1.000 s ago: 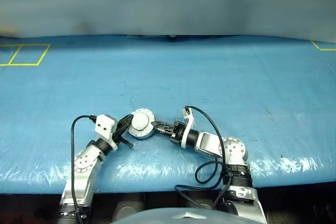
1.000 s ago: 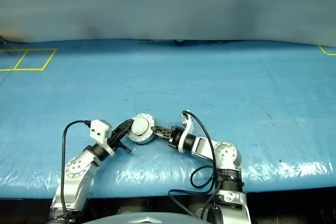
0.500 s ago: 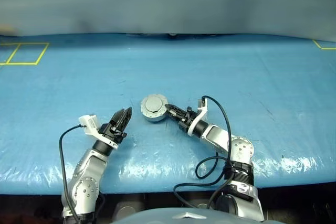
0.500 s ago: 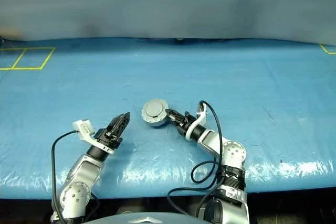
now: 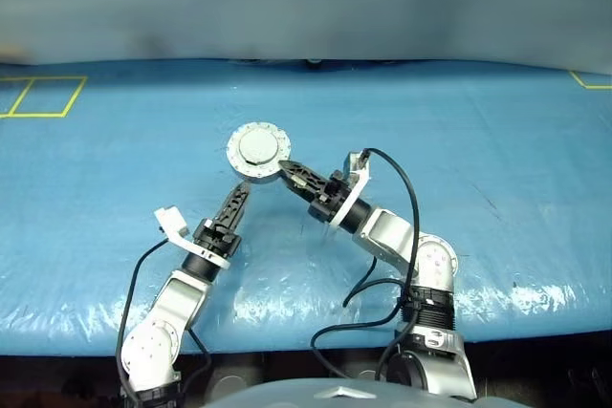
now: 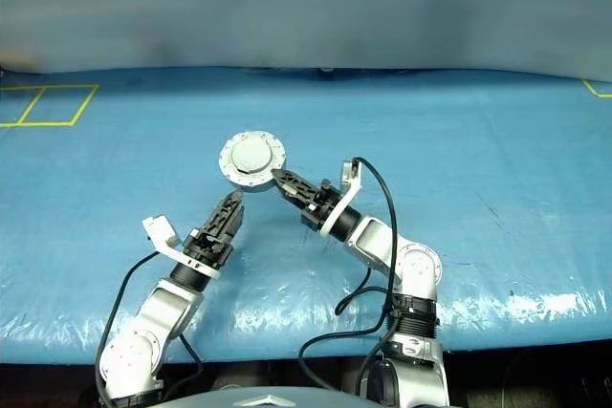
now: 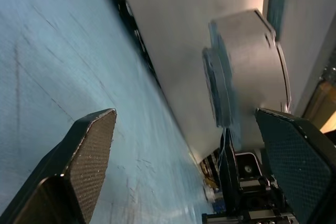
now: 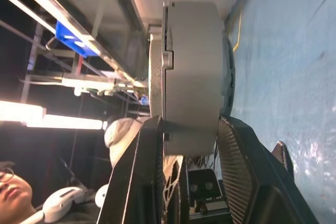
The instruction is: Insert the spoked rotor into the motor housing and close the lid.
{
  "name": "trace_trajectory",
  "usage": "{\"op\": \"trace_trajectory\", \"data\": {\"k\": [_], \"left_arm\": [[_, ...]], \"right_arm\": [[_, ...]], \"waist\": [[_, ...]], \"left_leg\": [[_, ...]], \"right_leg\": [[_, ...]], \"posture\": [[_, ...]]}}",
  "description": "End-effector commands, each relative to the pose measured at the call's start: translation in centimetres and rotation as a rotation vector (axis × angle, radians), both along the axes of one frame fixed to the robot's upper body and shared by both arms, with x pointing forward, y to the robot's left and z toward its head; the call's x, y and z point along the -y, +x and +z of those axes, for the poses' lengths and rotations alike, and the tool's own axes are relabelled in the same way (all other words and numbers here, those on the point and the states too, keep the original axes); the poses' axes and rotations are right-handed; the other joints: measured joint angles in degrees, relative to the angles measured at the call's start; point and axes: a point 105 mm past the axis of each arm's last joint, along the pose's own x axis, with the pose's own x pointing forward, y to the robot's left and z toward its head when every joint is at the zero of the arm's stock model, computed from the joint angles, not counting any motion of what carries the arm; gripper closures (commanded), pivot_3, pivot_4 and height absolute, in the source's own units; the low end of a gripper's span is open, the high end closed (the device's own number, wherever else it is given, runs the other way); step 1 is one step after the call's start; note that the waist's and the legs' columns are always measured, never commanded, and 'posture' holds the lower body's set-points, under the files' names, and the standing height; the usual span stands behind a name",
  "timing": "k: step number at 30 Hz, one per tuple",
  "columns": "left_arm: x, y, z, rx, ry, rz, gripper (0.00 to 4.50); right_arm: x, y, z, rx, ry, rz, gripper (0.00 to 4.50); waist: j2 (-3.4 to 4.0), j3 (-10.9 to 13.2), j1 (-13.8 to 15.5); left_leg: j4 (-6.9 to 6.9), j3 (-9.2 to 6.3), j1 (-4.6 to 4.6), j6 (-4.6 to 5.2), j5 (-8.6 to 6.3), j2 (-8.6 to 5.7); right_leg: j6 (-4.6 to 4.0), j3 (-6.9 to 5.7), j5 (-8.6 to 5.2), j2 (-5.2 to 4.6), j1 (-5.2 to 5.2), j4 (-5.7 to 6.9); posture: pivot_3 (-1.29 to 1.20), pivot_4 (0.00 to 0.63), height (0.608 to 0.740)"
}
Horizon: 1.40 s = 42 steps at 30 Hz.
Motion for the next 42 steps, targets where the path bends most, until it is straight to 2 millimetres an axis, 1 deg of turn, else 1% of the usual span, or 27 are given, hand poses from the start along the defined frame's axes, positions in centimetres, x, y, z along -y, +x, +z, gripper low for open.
{"op": "trace_trajectory", "data": {"k": [1, 8, 13, 19, 25, 27, 30, 31, 34, 35, 40, 42], "left_arm": [[0.7, -0.5, 2.3, 0.096, -0.046, -0.053, 0.02], [-0.2, -0.3, 2.7, 0.111, -0.072, 0.0, 0.02], [-1.6, 0.2, 3.0, 0.112, -0.125, 0.084, 0.02], [-1.5, 1.2, 2.4, 0.079, -0.112, 0.092, 0.02], [-0.8, 1.7, 2.5, 0.095, -0.078, 0.072, 0.02], [-0.9, 1.8, 2.5, 0.1, -0.085, 0.094, 0.02], [-1.3, 1.8, 2.8, 0.123, -0.125, 0.123, 0.56], [-1.4, 1.7, 2.9, 0.129, -0.136, 0.127, 0.93], [-1.6, 1.6, 2.8, 0.128, -0.153, 0.138, 1.87], [-1.7, 1.7, 2.6, 0.11, -0.158, 0.149, 1.96], [-1.9, 2.2, 1.6, 0.042, -0.103, 0.194, 1.96], [-2.2, 2.3, 1.5, 0.034, -0.095, 0.222, 1.96]], "right_arm": [[-1.6, -1.4, 2.3, 0.059, 0.104, 0.067, 3.37], [-1.5, -1.4, 2.1, 0.055, 0.088, 0.066, 3.37], [-1.6, -1.5, 2.0, 0.058, 0.082, 0.069, 3.37], [-2.1, -2.4, 2.3, 0.093, 0.07, 0.116, 3.37], [-2.4, -3.1, 2.3, 0.114, 0.049, 0.143, 3.37], [-2.4, -3.1, 2.2, 0.111, 0.048, 0.136, 3.37], [-2.0, -2.5, 1.8, 0.09, 0.03, 0.101, 3.37], [-1.9, -2.3, 1.6, 0.081, 0.021, 0.09, 3.37], [-1.8, -1.6, 0.7, 0.049, -0.021, 0.057, 3.37], [-1.8, -1.3, 0.3, 0.034, -0.039, 0.044, 3.37], [-1.7, -0.5, -1.0, 0.014, -0.129, -0.002, 3.37], [-1.6, -0.4, -1.4, 0.036, -0.173, -0.006, 2.64]], "waist": [[0.0, 0.0, 0.0], [0.0, 0.0, 0.1], [-0.01, 0.0, 0.1], [-0.01, 0.0, 0.2], [-0.05, 0.0, 0.2], [-0.05, 0.0, 0.2], [-0.09, 0.1, 0.2], [-0.11, 0.1, 0.2], [-0.11, 0.1, 0.2], [-0.11, 0.1, 0.2], [-0.17, 0.1, 0.3], [-0.18, 0.1, 0.3]], "left_leg": [[0.01, 0.0, 0.0, 0.0, 0.0, 0.01], [0.02, 0.02, 0.0, -0.01, 0.01, 0.02], [0.02, 0.02, 0.0, -0.01, 0.01, 0.05], [0.06, 0.03, -0.02, -0.01, 0.0, 0.02], [0.16, 0.03, -0.06, 0.0, 0.0, 0.03], [0.18, 0.03, -0.07, 0.0, 0.0, 0.02], [0.28, 0.02, -0.13, 0.0, -0.01, 0.03], [0.34, 0.0, -0.16, 0.01, -0.01, 0.03], [0.61, -0.08, -0.43, 0.02, -0.02, 0.04], [0.71, -0.09, -0.56, 0.01, -0.01, 0.04], [0.85, -0.04, -0.62, 0.12, -0.07, -0.02], [0.85, -0.05, -0.63, 0.09, -0.05, -0.02]], "right_leg": [[0.0, 0.02, 0.0, 0.13, 0.0, 0.0], [0.0, 0.05, 0.0, 0.14, 0.0, 0.0], [0.0, 0.06, 0.0, 0.13, 0.0, -0.01], [0.0, 0.05, 0.0, 0.17, 0.0, -0.01], [0.0, 0.04, 0.0, 0.19, 0.0, 0.0], [0.01, 0.04, 0.01, 0.19, 0.0, 0.0], [0.04, 0.03, 0.02, 0.19, 0.0, 0.0], [0.05, 0.03, 0.03, 0.19, -0.01, 0.0], [0.12, -0.01, 0.07, 0.23, -0.14, 0.03], [0.16, 0.0, 0.1, 0.23, -0.24, 0.04], [0.28, 0.05, 0.17, 0.21, -0.24, 0.04], [0.28, 0.04, 0.17, 0.22, -0.24, 0.04]], "posture": [[0.0, 0.15, 0.74], [0.0, 0.15, 0.74], [0.0, 0.15, 0.74], [0.0, 0.15, 0.74], [0.0, 0.15, 0.74], [0.0, 0.15, 0.74], [0.0, 0.15, 0.74], [0.0, 0.15, 0.74], [0.0, 0.15, 0.74], [0.0, 0.15, 0.74], [0.0, 0.15, 0.74], [0.0, 0.15, 0.74]]}}
